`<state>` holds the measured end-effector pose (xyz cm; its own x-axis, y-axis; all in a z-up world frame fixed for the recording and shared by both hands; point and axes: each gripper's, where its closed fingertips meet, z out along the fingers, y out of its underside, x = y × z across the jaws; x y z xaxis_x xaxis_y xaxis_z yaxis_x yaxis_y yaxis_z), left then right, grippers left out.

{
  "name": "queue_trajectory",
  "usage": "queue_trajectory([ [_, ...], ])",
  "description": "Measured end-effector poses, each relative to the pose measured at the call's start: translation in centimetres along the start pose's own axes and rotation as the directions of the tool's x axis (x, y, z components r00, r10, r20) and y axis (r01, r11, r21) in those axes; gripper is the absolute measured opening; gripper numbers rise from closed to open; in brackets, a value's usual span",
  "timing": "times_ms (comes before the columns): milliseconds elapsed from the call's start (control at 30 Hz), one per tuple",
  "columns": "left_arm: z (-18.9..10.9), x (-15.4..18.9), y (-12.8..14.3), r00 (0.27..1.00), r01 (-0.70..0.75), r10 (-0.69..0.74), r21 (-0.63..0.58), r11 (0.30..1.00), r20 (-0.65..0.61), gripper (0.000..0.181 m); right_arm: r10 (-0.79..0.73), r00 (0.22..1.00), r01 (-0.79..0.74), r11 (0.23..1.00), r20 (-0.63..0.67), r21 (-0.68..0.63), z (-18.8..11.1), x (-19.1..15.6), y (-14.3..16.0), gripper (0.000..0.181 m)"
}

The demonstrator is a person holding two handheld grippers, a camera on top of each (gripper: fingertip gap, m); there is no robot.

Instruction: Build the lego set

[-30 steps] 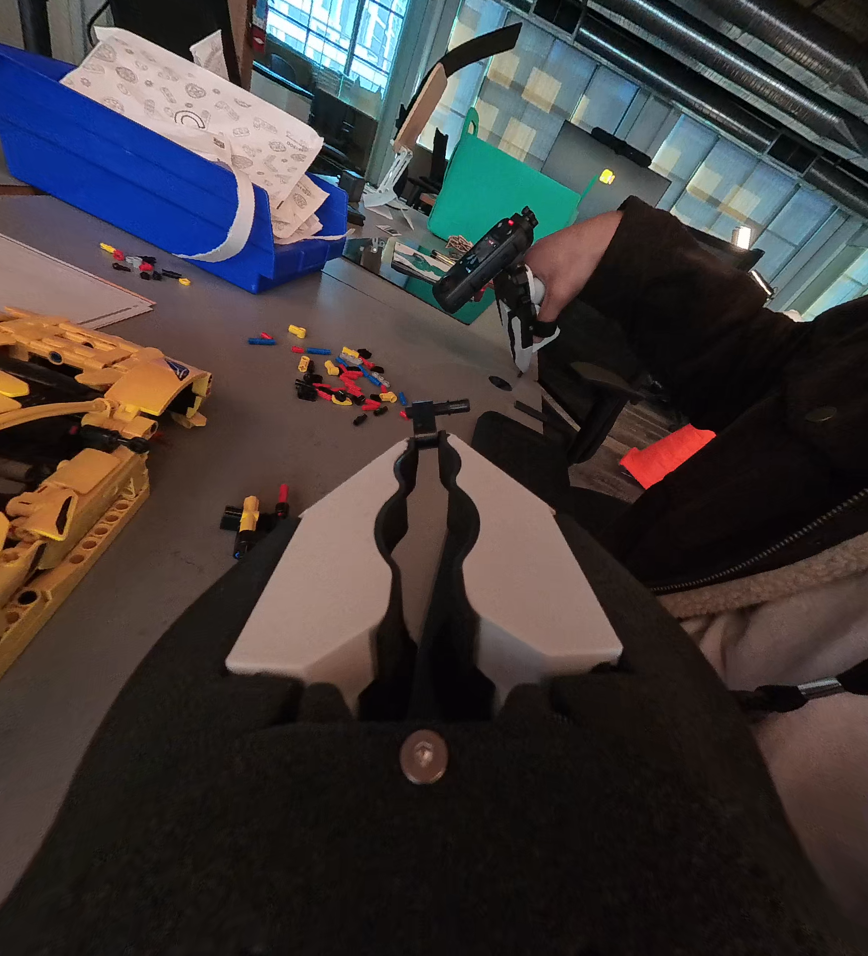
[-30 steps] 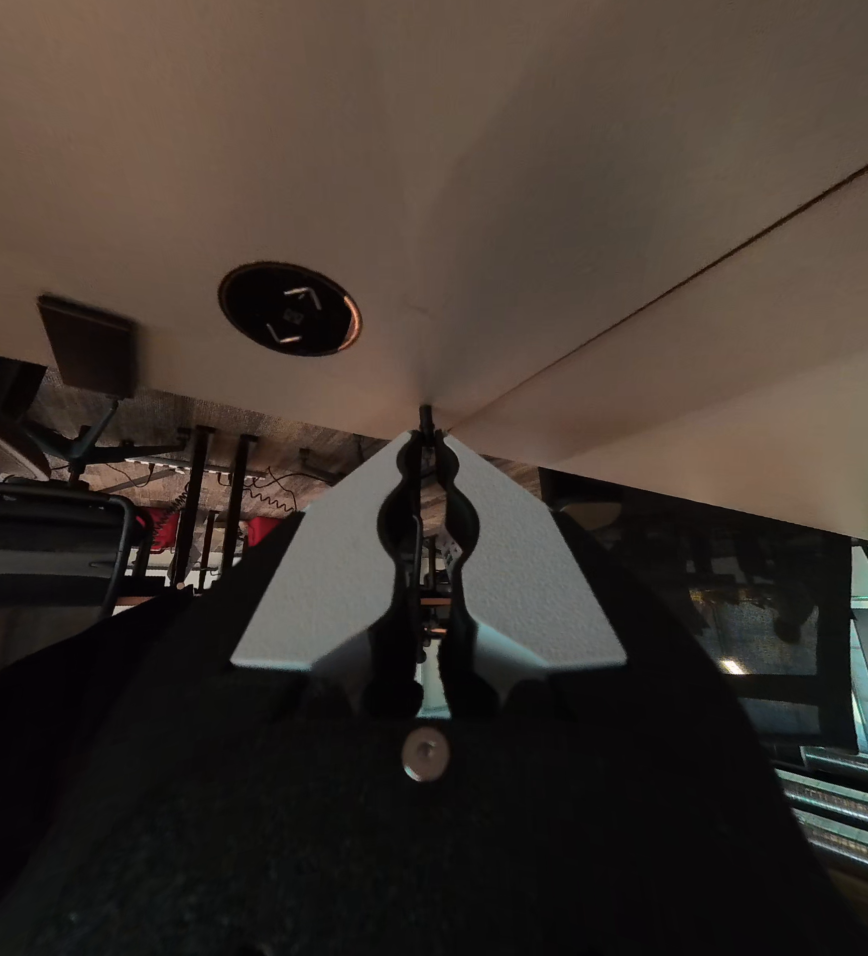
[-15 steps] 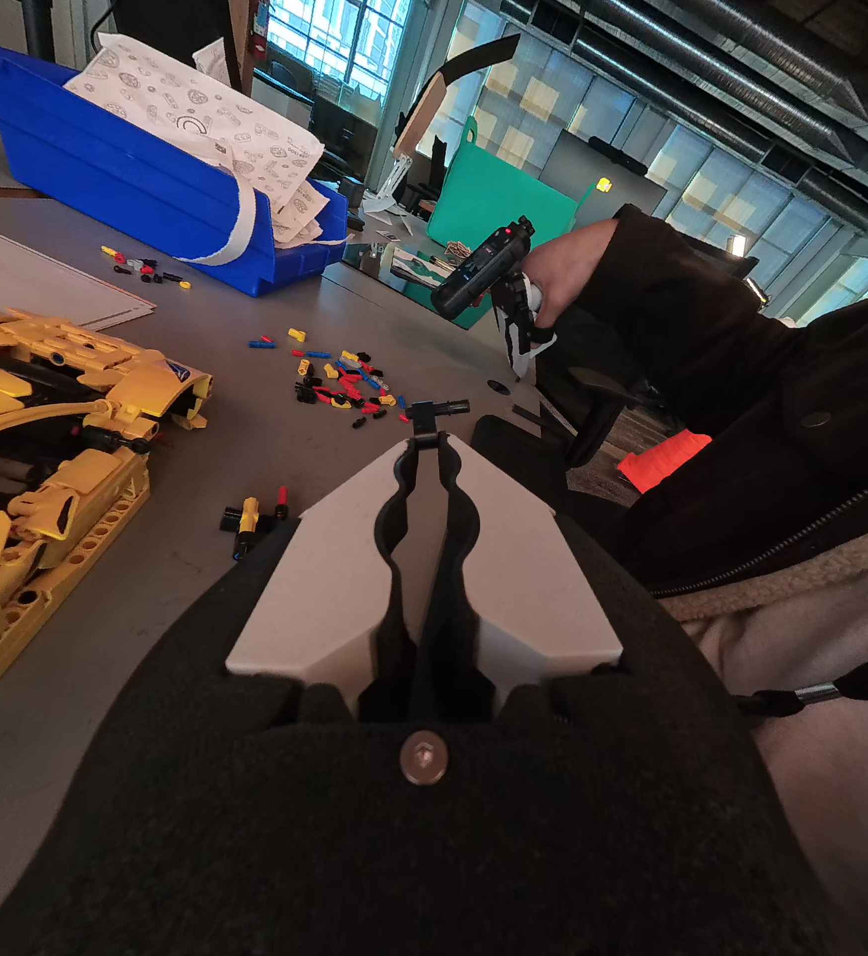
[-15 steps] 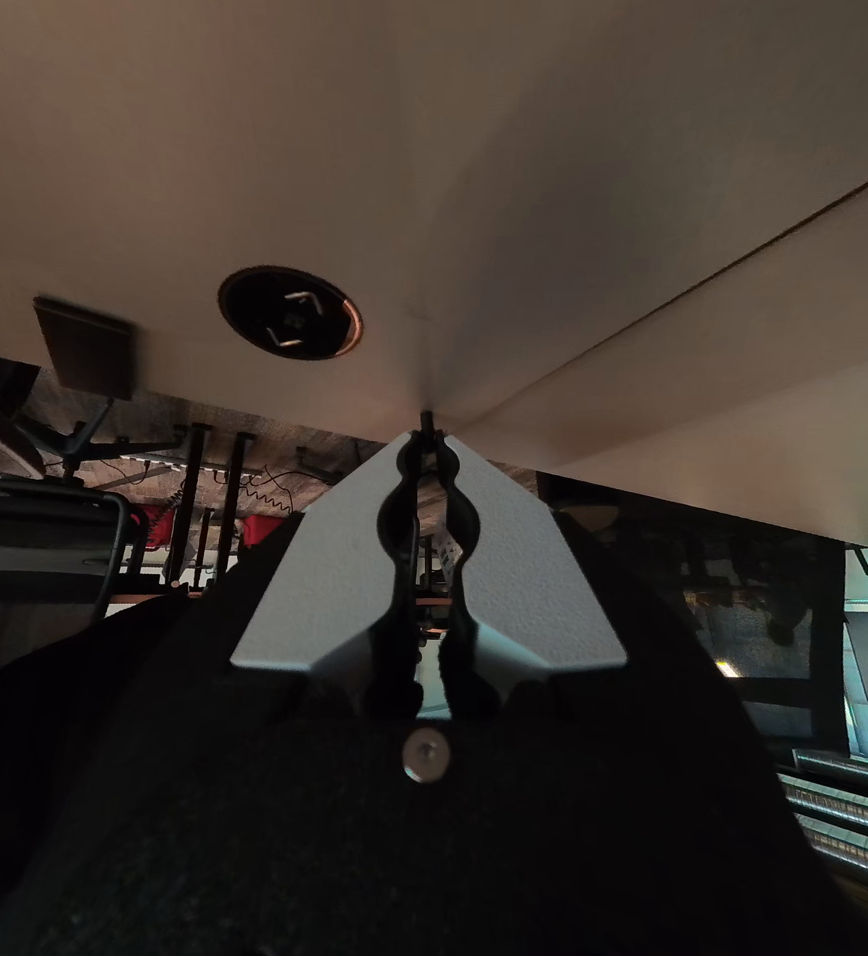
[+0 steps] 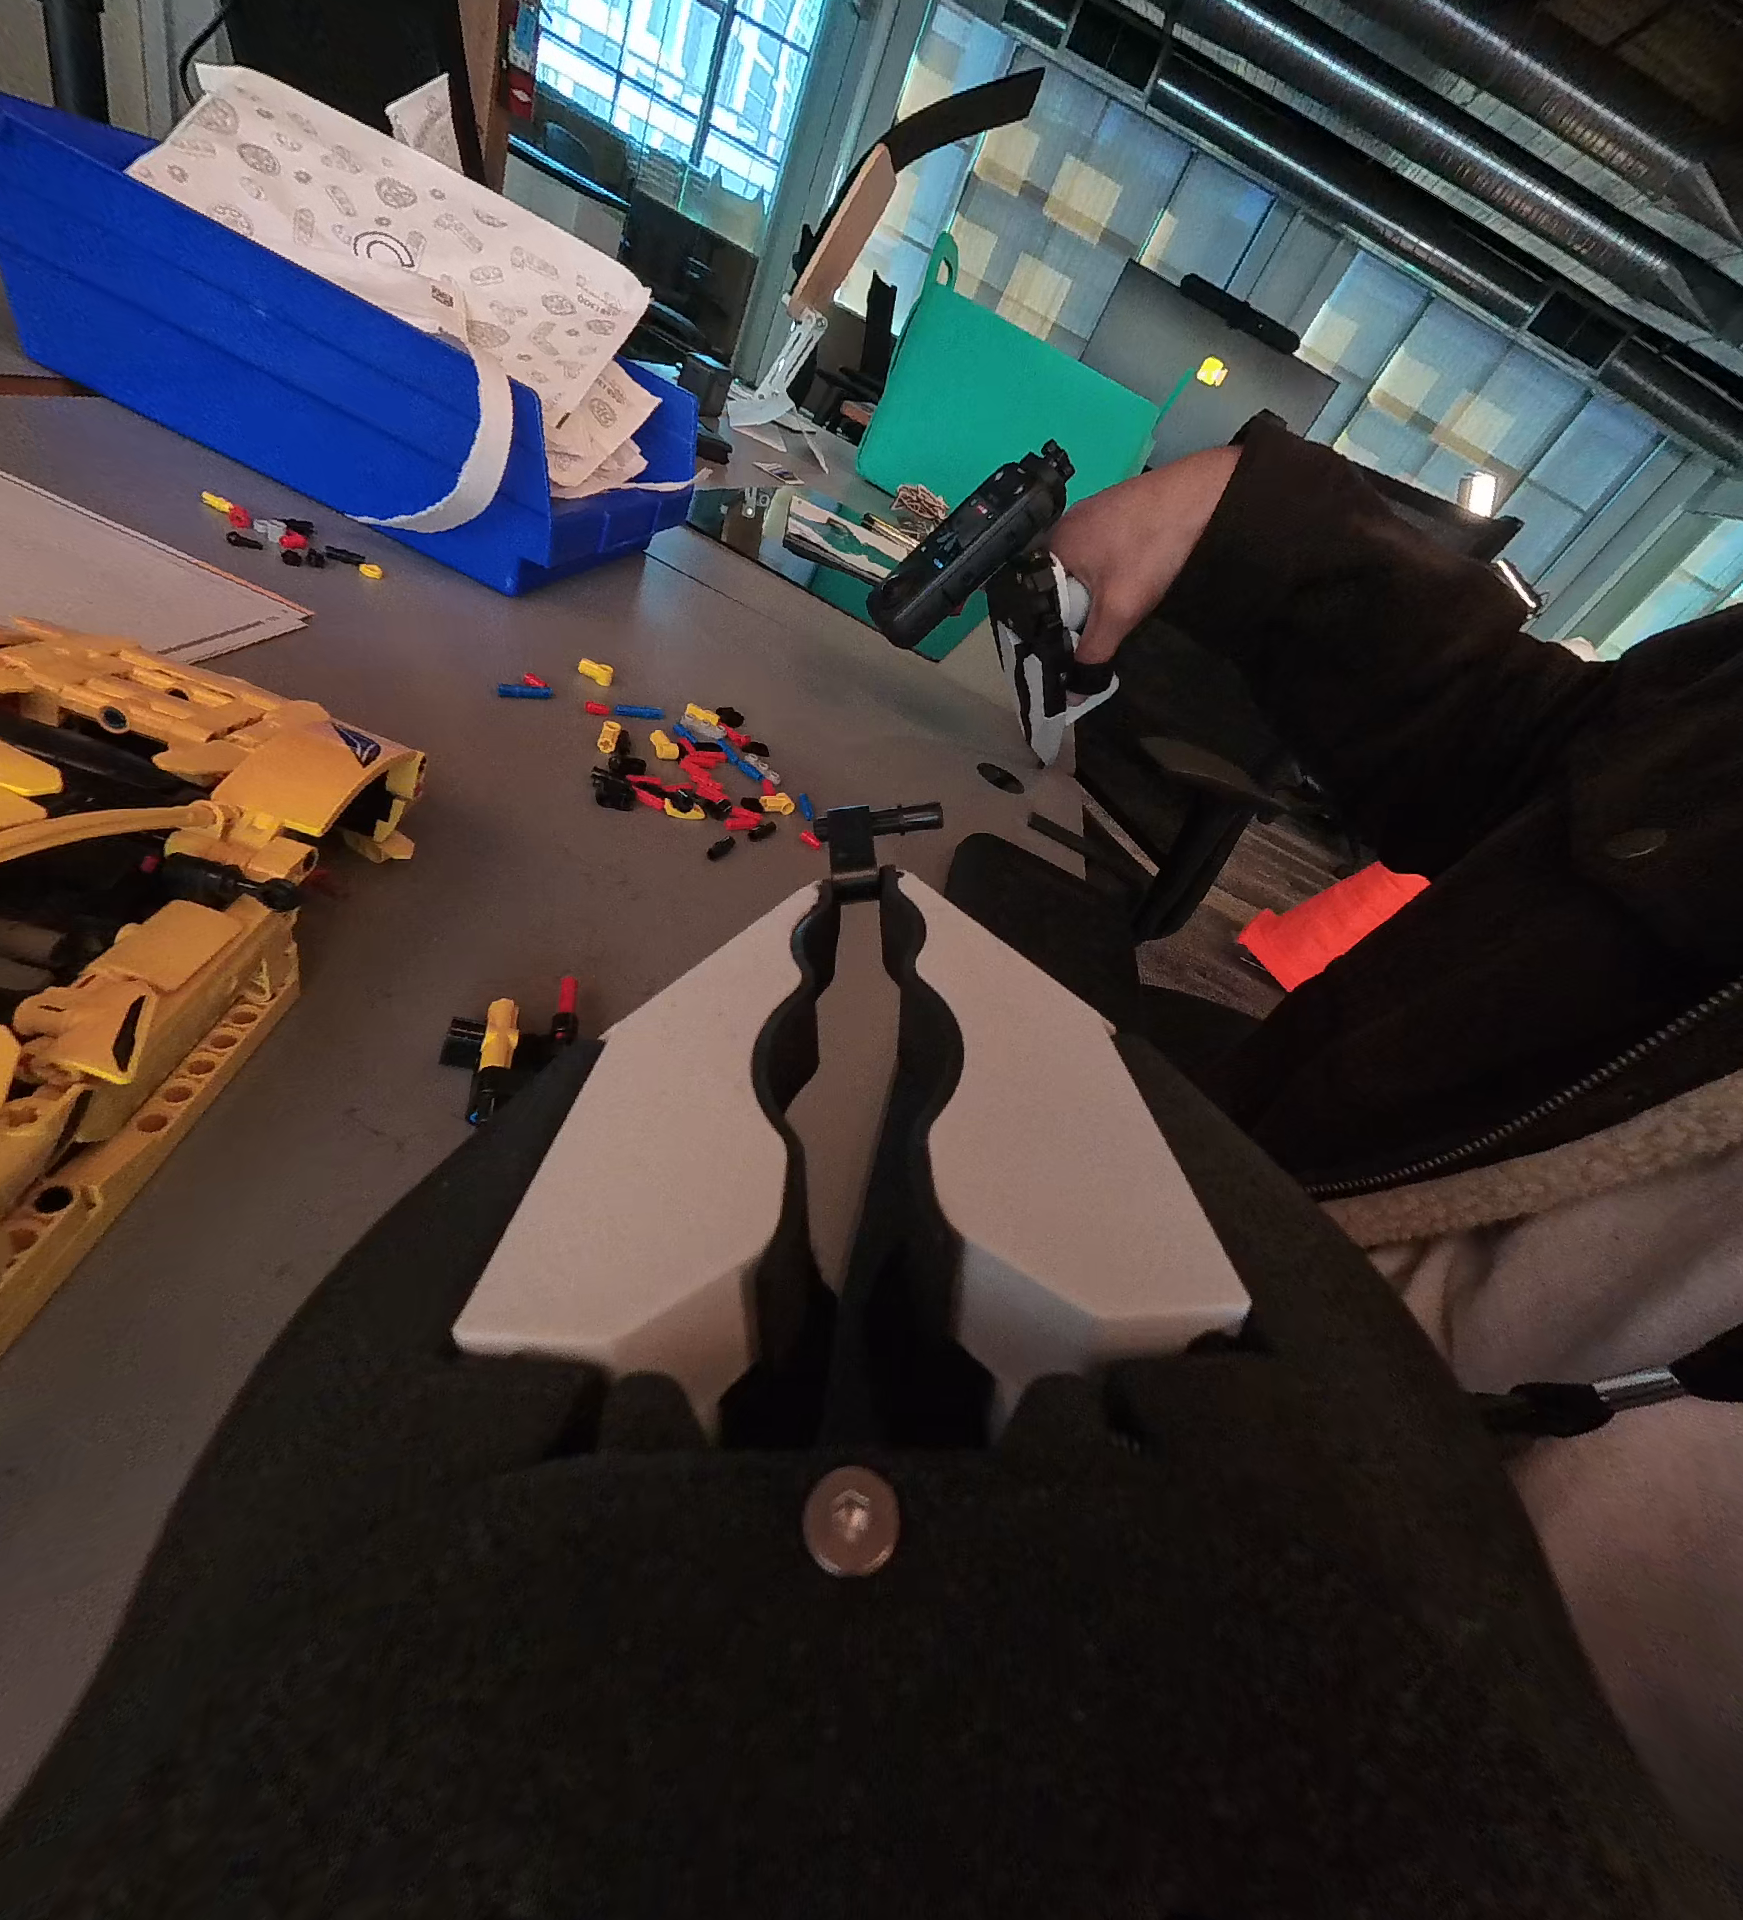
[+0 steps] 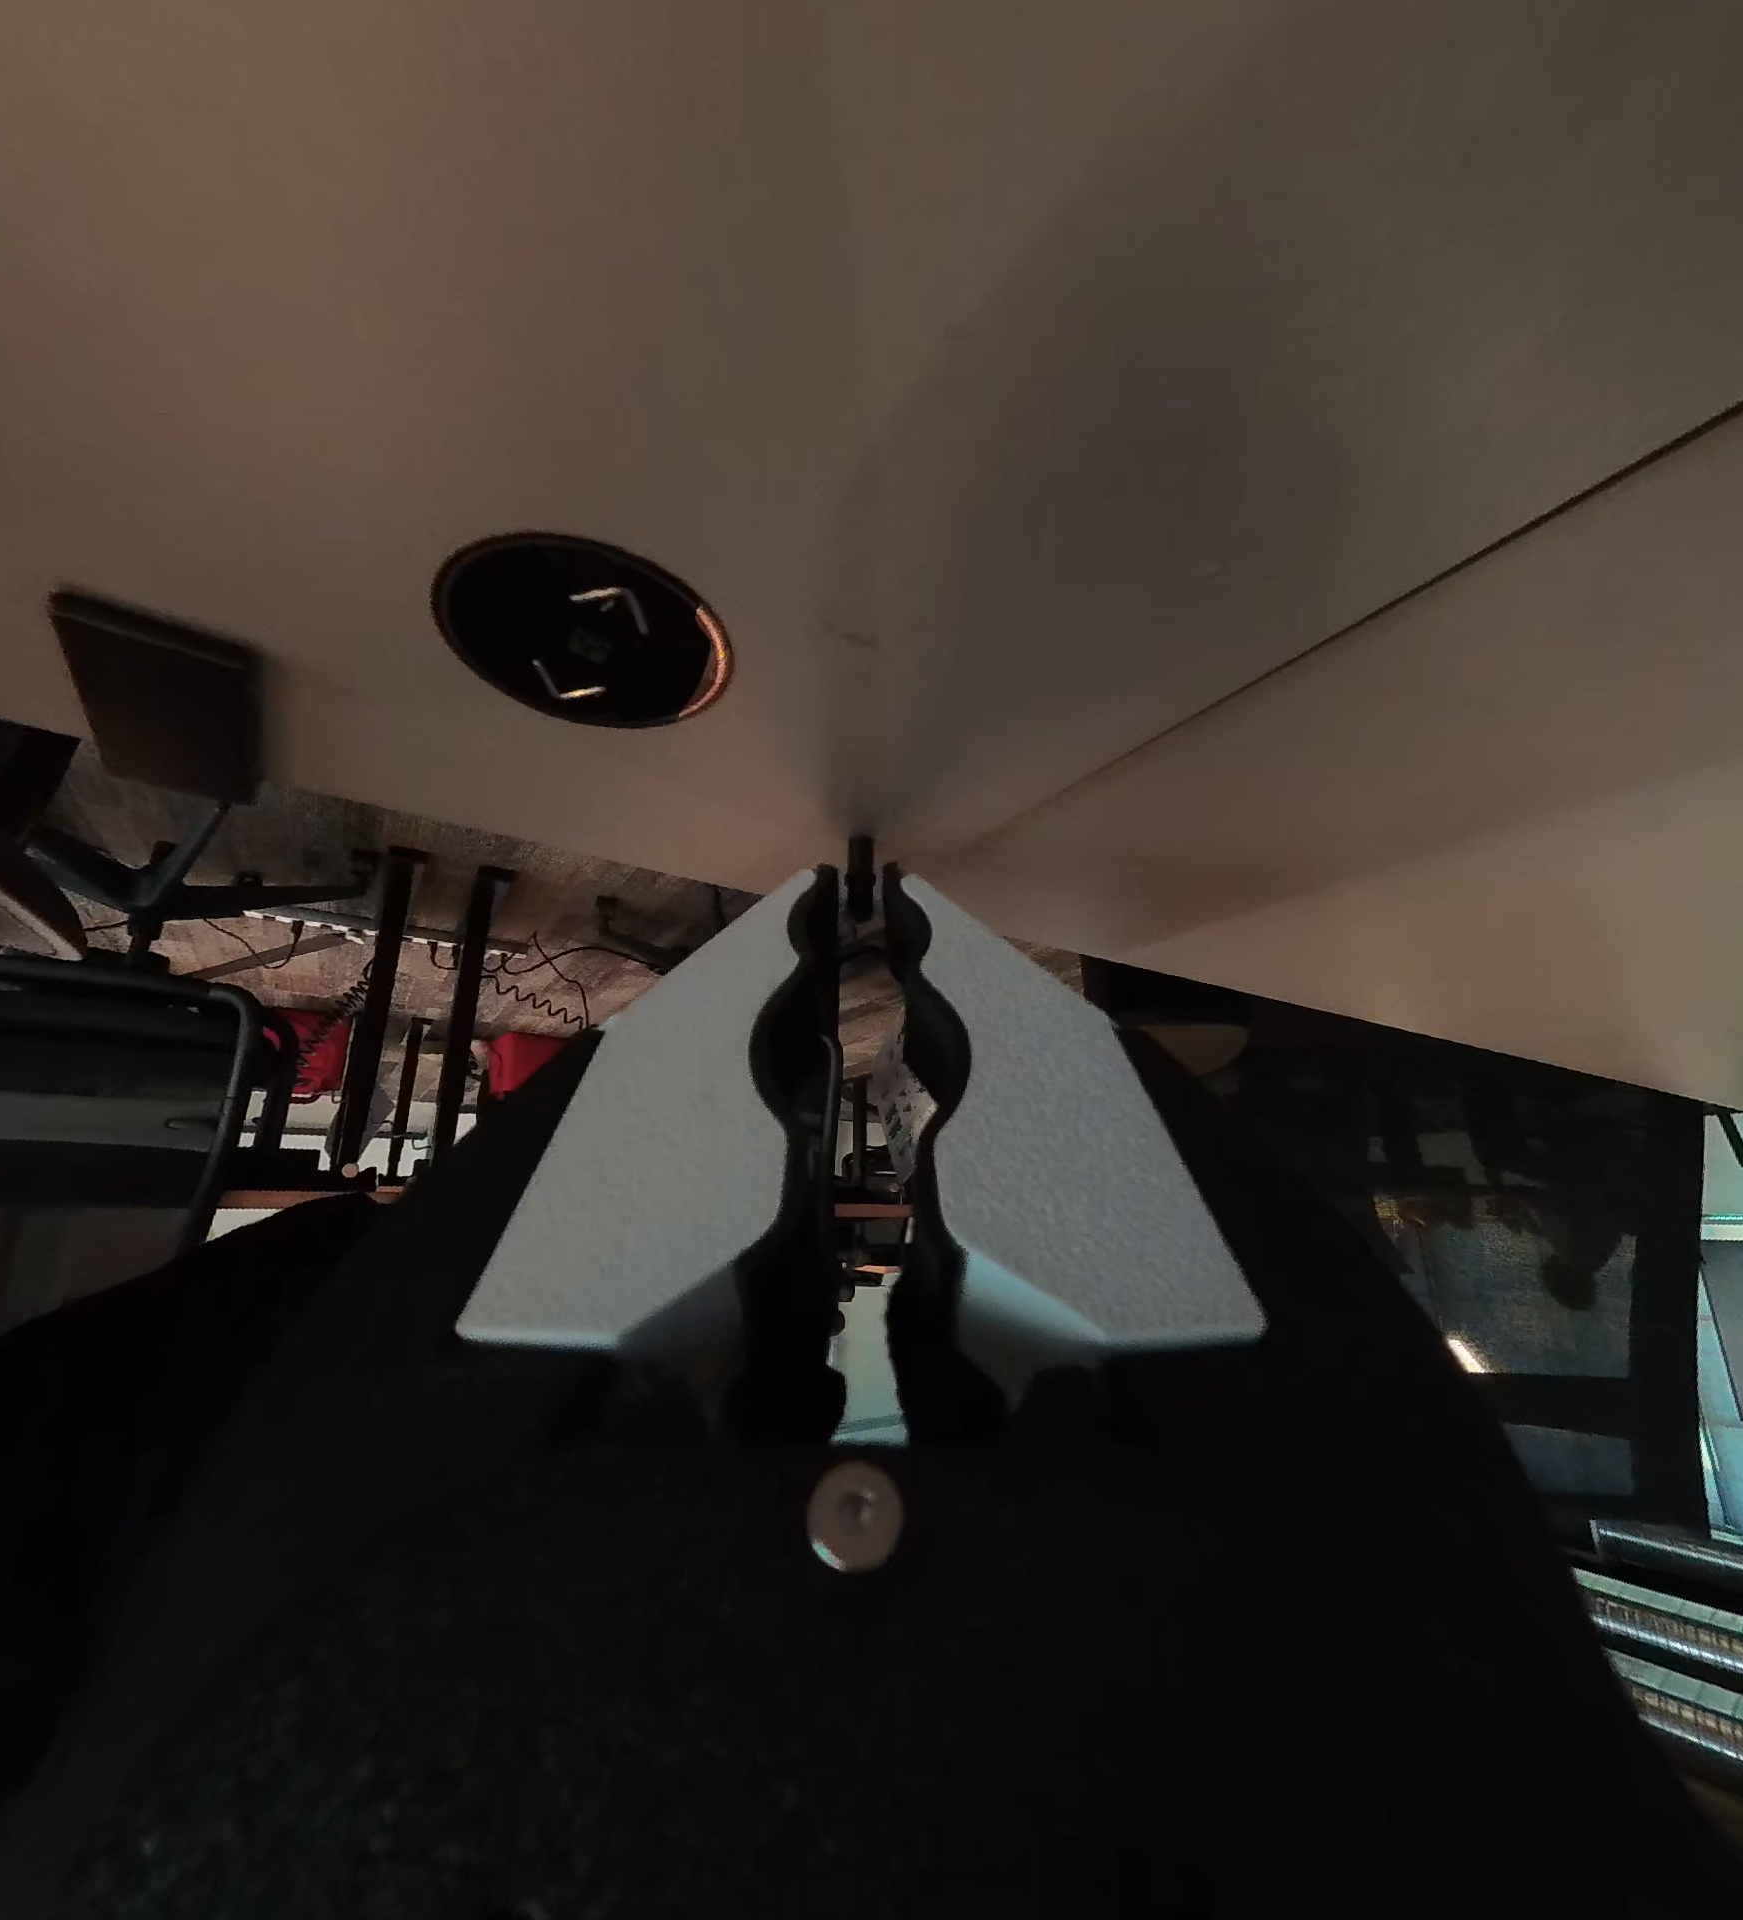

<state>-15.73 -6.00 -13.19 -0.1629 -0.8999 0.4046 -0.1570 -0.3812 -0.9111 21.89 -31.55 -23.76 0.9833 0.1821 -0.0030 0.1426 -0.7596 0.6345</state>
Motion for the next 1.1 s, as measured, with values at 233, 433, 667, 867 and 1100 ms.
queue_trajectory([
  [233, 0.0, 0.0, 0.0, 1.000, 0.002, -0.002, 0.003, 1.000, -0.001, 0.007, -0.017, 1.000, 0.018, 0.999, -0.010, 0.048, -0.2, 0.2, -0.7, 0.016],
  [433, -0.1, 0.0, -0.2, 1.000, 0.008, -0.008, 0.013, 1.000, -0.002, 0.008, 0.062, 0.998, -0.046, 0.753, -0.001, 0.656, -4.9, 1.7, -1.3, 0.019],
  [667, 0.0, 0.1, -0.1, 1.000, 0.015, -0.015, 0.010, 1.000, -0.016, 0.008, 0.059, 0.951, -0.306, 0.338, 0.305, 0.890, -3.0, -0.5, 0.7, 0.037],
  [867, -0.1, 0.1, -0.2, 1.000, 0.020, -0.019, 0.014, 1.000, -0.017, 0.008, 0.109, 0.963, -0.268, 0.335, 0.245, 0.903, -2.4, -0.5, 1.5, 0.034],
  [1100, -0.1, 0.0, -0.2, 1.000, 0.024, -0.023, 0.017, 1.000, -0.015, 0.008, 0.168, 0.979, -0.180, 0.472, 0.112, 0.863, -1.3, 0.2, -0.1, 0.017],
])
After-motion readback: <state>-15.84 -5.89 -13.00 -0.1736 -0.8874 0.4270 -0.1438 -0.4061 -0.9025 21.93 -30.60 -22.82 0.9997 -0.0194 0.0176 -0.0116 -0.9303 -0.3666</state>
